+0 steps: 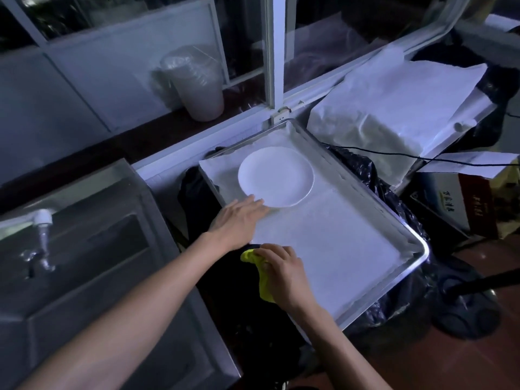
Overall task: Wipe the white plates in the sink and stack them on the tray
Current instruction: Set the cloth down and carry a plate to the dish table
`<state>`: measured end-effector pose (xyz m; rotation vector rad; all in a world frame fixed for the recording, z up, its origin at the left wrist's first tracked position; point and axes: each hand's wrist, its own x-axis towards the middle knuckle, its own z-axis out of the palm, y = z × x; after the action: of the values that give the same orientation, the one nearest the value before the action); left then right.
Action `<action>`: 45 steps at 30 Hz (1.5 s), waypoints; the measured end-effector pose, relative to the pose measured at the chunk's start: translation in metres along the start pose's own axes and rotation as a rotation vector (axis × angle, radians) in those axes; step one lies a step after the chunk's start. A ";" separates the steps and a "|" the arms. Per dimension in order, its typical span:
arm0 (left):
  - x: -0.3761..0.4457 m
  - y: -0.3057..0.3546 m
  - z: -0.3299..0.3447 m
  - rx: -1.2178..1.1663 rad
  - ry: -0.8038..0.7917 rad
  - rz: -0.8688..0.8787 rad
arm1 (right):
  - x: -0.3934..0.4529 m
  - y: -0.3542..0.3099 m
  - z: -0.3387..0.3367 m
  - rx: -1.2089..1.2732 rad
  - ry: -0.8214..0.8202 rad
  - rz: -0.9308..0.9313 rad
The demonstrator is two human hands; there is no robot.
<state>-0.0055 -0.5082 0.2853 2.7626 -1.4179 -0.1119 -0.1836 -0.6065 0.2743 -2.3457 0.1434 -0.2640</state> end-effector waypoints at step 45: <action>-0.337 -0.026 0.089 -0.192 -0.025 -0.568 | -0.070 -0.071 0.153 -0.547 -0.609 -0.175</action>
<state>-0.1872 -0.2187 0.2113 2.9072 -0.5483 -0.2787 -0.2140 -0.4387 0.2083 -2.8645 -0.3263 0.4695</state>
